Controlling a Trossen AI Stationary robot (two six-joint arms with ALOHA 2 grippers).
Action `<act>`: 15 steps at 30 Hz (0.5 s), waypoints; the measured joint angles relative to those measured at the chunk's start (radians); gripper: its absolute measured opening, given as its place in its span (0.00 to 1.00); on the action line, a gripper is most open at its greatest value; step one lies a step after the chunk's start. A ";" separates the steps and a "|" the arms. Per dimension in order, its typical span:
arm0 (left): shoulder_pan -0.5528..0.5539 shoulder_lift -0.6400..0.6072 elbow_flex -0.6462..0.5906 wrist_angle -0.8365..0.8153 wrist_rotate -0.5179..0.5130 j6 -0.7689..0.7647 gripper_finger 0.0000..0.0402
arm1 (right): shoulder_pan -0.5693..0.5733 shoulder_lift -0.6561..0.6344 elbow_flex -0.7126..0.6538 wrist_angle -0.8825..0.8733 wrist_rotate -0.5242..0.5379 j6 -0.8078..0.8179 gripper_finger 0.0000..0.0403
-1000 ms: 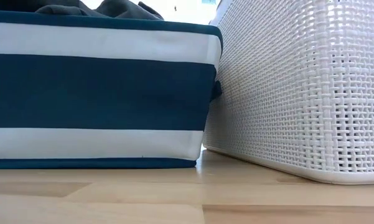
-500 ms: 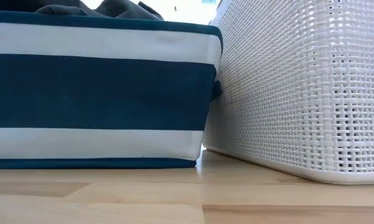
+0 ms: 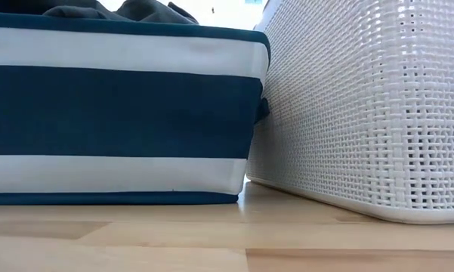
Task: Sort clothes
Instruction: Return to Home Position
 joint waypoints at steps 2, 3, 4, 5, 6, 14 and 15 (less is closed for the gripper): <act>0.000 0.004 0.002 -0.003 0.000 0.000 0.00 | 0.000 0.014 -0.048 0.158 -0.035 -0.061 0.00; 0.000 0.004 0.000 -0.009 0.000 0.000 0.00 | 0.000 0.014 -0.083 0.234 -0.063 -0.091 0.00; 0.000 0.010 0.000 -0.009 0.001 0.000 0.00 | 0.000 0.010 -0.126 0.301 -0.095 -0.115 0.00; 0.000 0.012 0.001 -0.016 0.002 0.000 0.00 | 0.000 0.008 -0.168 0.401 -0.119 -0.140 0.00; 0.000 0.011 0.001 -0.025 0.002 0.000 0.00 | 0.000 0.008 -0.209 0.521 -0.138 -0.165 0.00; 0.000 0.016 0.001 -0.034 0.005 0.000 0.00 | -0.016 0.011 -0.409 0.990 -0.198 -0.322 0.00; 0.000 0.016 0.001 -0.036 0.005 0.000 0.00 | -0.030 0.016 -0.409 0.999 -0.205 -0.331 0.00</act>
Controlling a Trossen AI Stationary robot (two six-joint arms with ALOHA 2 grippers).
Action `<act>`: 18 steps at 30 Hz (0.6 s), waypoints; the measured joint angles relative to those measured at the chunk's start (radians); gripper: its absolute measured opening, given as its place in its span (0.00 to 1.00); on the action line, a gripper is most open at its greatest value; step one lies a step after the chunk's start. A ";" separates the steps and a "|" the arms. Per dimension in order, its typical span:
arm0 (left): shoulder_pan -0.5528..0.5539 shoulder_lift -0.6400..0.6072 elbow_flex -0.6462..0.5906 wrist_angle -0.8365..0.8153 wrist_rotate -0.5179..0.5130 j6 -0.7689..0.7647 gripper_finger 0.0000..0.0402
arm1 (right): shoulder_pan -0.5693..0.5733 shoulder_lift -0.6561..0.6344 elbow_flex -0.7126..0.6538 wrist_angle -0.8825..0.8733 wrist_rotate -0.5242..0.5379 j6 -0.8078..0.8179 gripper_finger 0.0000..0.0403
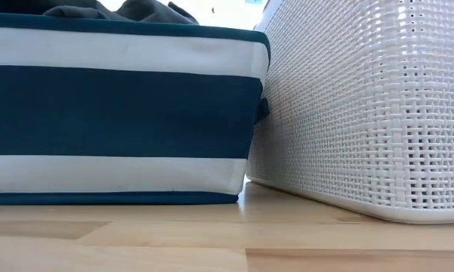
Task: Sort clothes
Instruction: Return to Home Position
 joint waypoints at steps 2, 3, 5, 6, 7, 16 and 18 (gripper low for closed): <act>0.000 0.000 0.000 0.000 0.000 0.000 0.00 | -0.039 0.000 -0.011 0.036 -0.050 0.004 0.00; 0.000 0.000 0.000 -0.003 0.000 0.000 0.00 | -0.061 0.000 -0.011 0.041 -0.082 0.014 0.00; 0.000 0.000 0.000 -0.006 0.000 0.000 0.00 | -0.114 0.006 -0.011 0.025 -0.118 0.037 0.00; 0.000 0.000 0.000 -0.006 0.000 0.000 0.00 | -0.141 0.012 -0.011 0.002 -0.123 0.047 0.00; 0.000 0.000 0.000 -0.009 0.000 0.000 0.00 | -0.170 0.016 -0.011 -0.018 -0.130 0.051 0.00; 0.000 0.000 0.000 -0.016 0.000 0.000 0.00 | -0.306 0.016 -0.002 -0.181 -0.368 0.222 0.00; 0.000 0.000 0.000 -0.015 0.000 0.000 0.00 | -0.310 0.014 0.003 -0.210 -0.344 0.226 0.00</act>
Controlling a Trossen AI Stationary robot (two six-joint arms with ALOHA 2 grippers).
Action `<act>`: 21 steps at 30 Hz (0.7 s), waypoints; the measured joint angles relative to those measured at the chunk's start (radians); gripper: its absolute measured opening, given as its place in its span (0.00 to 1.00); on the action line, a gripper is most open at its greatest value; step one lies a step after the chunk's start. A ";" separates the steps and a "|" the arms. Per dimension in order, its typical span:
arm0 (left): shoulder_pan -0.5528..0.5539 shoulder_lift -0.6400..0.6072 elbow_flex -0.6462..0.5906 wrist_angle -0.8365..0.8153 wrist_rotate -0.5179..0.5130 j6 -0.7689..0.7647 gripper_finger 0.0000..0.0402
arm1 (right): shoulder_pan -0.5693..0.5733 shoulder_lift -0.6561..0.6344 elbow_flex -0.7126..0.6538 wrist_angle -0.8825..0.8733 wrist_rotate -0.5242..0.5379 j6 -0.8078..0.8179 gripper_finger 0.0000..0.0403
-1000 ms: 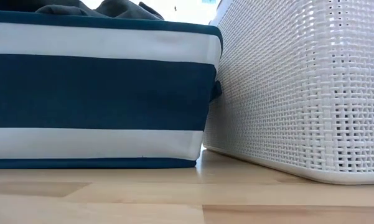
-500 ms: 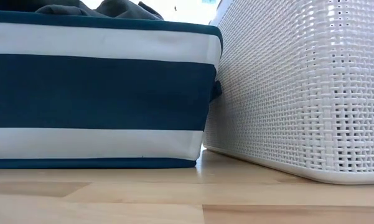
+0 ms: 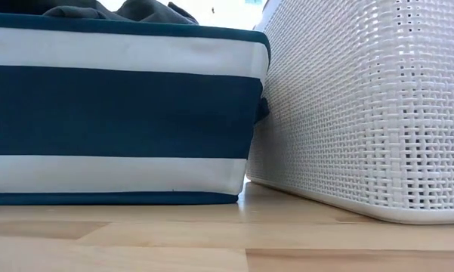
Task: Sort clothes
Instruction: Return to Home Position
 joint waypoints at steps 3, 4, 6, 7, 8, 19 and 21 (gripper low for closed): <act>0.000 0.000 0.000 0.000 0.000 0.000 0.00 | -0.001 0.000 -0.002 0.014 0.002 0.005 0.00; 0.000 0.000 0.000 -0.001 0.000 0.000 0.00 | -0.001 0.000 -0.008 0.040 -0.006 -0.001 0.00; 0.000 0.000 0.000 -0.001 0.000 0.000 0.00 | -0.002 0.004 -0.017 0.115 -0.024 -0.005 0.00; 0.000 0.000 0.000 -0.001 0.000 0.000 0.00 | -0.003 0.005 -0.018 0.154 -0.032 -0.002 0.00; 0.000 0.000 0.000 -0.001 0.000 0.000 0.00 | -0.003 0.007 -0.018 0.199 -0.034 0.006 0.00; 0.000 0.000 0.000 -0.002 0.001 0.000 0.00 | -0.002 0.005 0.012 0.304 -0.036 0.041 0.00; 0.000 0.000 0.000 -0.002 0.001 0.000 0.00 | -0.002 0.005 0.012 0.288 -0.037 0.041 0.00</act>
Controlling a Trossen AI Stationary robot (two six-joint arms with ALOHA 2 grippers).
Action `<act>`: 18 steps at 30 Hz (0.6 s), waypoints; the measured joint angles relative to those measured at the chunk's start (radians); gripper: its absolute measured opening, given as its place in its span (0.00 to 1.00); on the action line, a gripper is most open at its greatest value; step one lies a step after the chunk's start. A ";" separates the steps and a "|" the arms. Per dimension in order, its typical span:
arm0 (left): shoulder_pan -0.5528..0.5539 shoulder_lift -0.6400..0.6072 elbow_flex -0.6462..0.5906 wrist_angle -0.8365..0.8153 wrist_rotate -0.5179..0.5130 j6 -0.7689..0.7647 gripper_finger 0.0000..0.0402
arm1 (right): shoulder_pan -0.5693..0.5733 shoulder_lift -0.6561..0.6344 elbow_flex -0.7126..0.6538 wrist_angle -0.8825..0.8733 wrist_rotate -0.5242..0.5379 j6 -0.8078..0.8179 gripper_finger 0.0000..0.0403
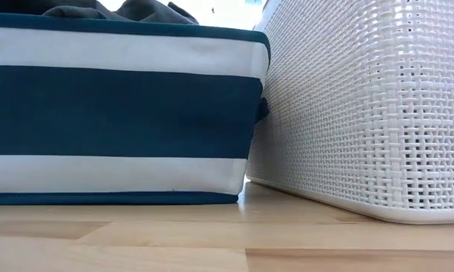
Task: Sort clothes
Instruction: Return to Home Position
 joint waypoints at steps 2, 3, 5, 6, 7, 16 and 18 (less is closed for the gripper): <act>0.000 0.000 0.000 0.000 0.000 0.000 0.00 | 0.000 0.000 0.001 -0.020 0.000 0.000 0.00; 0.000 0.000 0.000 0.000 0.000 0.000 0.00 | 0.000 0.000 0.001 -0.031 -0.001 0.000 0.00; 0.000 0.000 0.000 0.000 0.000 0.000 0.00 | 0.000 0.000 0.002 -0.056 -0.003 0.000 0.00; 0.000 0.000 0.000 0.000 0.000 0.000 0.00 | 0.000 0.000 0.002 -0.069 -0.003 0.000 0.00; 0.000 0.000 0.000 0.000 0.000 0.000 0.00 | 0.000 -0.001 0.002 -0.083 -0.003 0.000 0.00; 0.000 0.000 0.000 0.000 0.000 0.000 0.00 | 0.000 -0.002 0.007 -0.232 -0.003 0.000 0.00; 0.000 0.000 0.000 0.000 0.000 0.000 0.00 | 0.000 -0.002 0.010 -0.261 -0.003 0.000 0.00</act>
